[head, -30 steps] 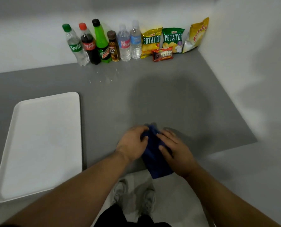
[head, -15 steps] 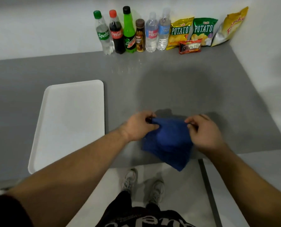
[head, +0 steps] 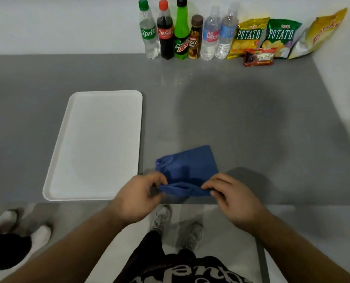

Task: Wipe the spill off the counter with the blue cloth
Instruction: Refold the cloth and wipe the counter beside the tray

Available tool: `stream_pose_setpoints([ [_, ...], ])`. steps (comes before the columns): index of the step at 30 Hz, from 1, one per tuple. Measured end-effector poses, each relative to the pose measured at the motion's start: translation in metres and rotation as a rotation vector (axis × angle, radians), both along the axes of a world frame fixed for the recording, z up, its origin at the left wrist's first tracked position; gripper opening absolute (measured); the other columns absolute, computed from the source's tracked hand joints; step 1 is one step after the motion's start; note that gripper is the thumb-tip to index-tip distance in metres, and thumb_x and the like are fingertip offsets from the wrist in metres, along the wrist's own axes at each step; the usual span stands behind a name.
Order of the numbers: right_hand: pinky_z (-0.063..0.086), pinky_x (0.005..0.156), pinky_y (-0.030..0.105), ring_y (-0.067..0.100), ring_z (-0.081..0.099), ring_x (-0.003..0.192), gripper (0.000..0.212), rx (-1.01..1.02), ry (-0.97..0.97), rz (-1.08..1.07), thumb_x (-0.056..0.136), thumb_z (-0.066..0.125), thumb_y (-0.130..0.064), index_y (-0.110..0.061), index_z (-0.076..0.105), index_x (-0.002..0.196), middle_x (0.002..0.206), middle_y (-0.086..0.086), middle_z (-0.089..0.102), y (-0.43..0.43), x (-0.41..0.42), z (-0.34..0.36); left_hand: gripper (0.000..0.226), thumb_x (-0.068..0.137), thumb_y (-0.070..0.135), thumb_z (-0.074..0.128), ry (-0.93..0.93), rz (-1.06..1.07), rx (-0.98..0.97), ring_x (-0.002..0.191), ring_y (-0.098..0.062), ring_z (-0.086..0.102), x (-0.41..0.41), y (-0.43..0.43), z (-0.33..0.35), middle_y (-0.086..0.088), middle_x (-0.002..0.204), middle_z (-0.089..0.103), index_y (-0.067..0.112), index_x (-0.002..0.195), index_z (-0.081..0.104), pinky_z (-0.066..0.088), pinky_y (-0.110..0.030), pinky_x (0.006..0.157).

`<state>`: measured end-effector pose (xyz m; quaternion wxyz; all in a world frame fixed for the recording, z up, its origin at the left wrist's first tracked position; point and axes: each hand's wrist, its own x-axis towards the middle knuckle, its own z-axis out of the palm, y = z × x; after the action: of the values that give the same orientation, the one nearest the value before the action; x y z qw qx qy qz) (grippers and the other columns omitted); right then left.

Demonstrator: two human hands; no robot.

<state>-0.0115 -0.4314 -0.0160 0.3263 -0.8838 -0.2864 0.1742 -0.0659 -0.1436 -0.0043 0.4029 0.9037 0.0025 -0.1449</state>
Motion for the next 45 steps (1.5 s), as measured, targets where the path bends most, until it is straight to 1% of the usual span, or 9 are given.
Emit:
stream_pose_setpoints([
  [6, 0.048, 0.087, 0.019, 0.003, 0.061, 0.102, 0.029, 0.104, -0.01, -0.073, 0.099, 0.063, -0.01, -0.03, 0.068, 0.12, 0.115, -0.02, 0.059, 0.004, 0.001, -0.013, 0.019, 0.084, 0.016, 0.06, 0.102, 0.211, -0.11, 0.066, -0.009, 0.063, -0.014, -0.006, -0.003, 0.011, 0.076, 0.067, 0.034, 0.093, 0.062, 0.048, -0.018, 0.063],
  [14, 0.058, 0.089, 0.045, 0.03, 0.064, 0.111, 0.03, -0.133, -0.387, -0.055, 0.093, 0.062, -0.029, -0.021, 0.072, 0.12, 0.131, 0.001, 0.061, 0.017, -0.014, -0.037, 0.053, 0.075, 0.015, 0.062, -0.198, 0.014, 0.442, 0.109, -0.035, 0.066, -0.027, -0.048, -0.008, -0.012, 0.127, 0.066, 0.013, 0.128, 0.067, 0.056, -0.039, 0.094],
  [19, 0.027, 0.115, 0.046, 0.029, 0.032, 0.145, 0.069, -0.378, -0.258, 0.071, 0.078, 0.05, -0.053, -0.027, 0.063, 0.141, 0.152, 0.006, 0.054, 0.041, -0.026, -0.05, 0.059, 0.069, 0.044, 0.047, 0.086, -0.216, 0.616, 0.114, -0.023, 0.071, -0.024, -0.072, -0.023, -0.003, 0.128, 0.071, 0.022, 0.113, 0.079, 0.026, -0.033, 0.113],
  [24, 0.015, 0.115, 0.042, 0.03, 0.05, 0.141, 0.063, -0.427, -0.278, 0.041, 0.086, 0.045, -0.049, -0.027, 0.062, 0.142, 0.152, 0.005, 0.054, 0.069, 0.028, -0.052, 0.056, 0.068, 0.048, 0.07, 0.029, -0.197, 0.645, 0.12, -0.022, 0.068, 0.032, -0.043, -0.033, 0.0, 0.133, 0.068, 0.024, 0.118, 0.076, 0.026, -0.032, 0.114],
  [28, 0.022, 0.118, 0.049, 0.028, 0.042, 0.148, 0.06, -0.479, -0.271, 0.002, 0.097, 0.033, -0.047, -0.028, 0.052, 0.151, 0.162, 0.003, 0.042, 0.098, 0.096, -0.051, 0.066, 0.103, 0.042, 0.038, -0.006, -0.115, 0.5, 0.158, -0.016, -0.006, 0.107, -0.009, -0.044, 0.009, 0.167, -0.008, 0.027, 0.161, 0.013, -0.014, -0.031, 0.125],
  [30, 0.015, 0.126, 0.05, 0.024, 0.019, 0.157, 0.063, -0.483, -0.261, -0.012, 0.101, 0.018, -0.049, -0.032, 0.032, 0.161, 0.171, -0.001, 0.021, 0.111, 0.131, -0.053, 0.061, 0.106, 0.035, 0.026, -0.073, -0.114, 0.498, 0.155, -0.013, -0.017, 0.144, 0.007, -0.054, 0.009, 0.167, -0.014, 0.025, 0.162, 0.003, -0.013, -0.029, 0.124],
  [34, -0.006, 0.125, 0.049, 0.017, -0.009, 0.159, 0.058, -0.494, -0.234, -0.065, 0.107, 0.012, -0.051, -0.039, 0.004, 0.163, 0.173, -0.009, -0.007, 0.136, 0.199, -0.059, 0.07, 0.104, 0.022, 0.04, -0.008, -0.206, 0.599, 0.158, -0.02, -0.011, 0.22, 0.032, -0.054, 0.002, 0.171, -0.011, 0.023, 0.162, 0.001, 0.003, -0.038, 0.13],
  [39, 0.001, 0.125, 0.057, 0.019, 0.004, 0.159, 0.052, -0.475, -0.218, -0.159, 0.11, 0.021, -0.049, -0.039, 0.022, 0.161, 0.173, -0.008, 0.011, 0.169, 0.266, -0.054, 0.067, 0.1, 0.011, 0.047, 0.0, -0.218, 0.448, 0.159, -0.02, 0.001, 0.302, 0.059, -0.042, 0.002, 0.172, 0.005, 0.022, 0.161, 0.021, 0.007, -0.031, 0.127],
  [45, 0.009, 0.12, 0.071, 0.034, 0.02, 0.154, 0.053, -0.444, -0.275, -0.28, 0.101, 0.042, -0.057, -0.028, 0.043, 0.145, 0.164, 0.004, 0.034, 0.221, 0.302, -0.055, 0.043, 0.089, -0.002, 0.051, -0.243, 0.102, 0.122, 0.125, -0.021, 0.059, 0.322, 0.108, -0.027, -0.002, 0.138, 0.062, 0.015, 0.124, 0.07, 0.032, -0.008, 0.104],
])
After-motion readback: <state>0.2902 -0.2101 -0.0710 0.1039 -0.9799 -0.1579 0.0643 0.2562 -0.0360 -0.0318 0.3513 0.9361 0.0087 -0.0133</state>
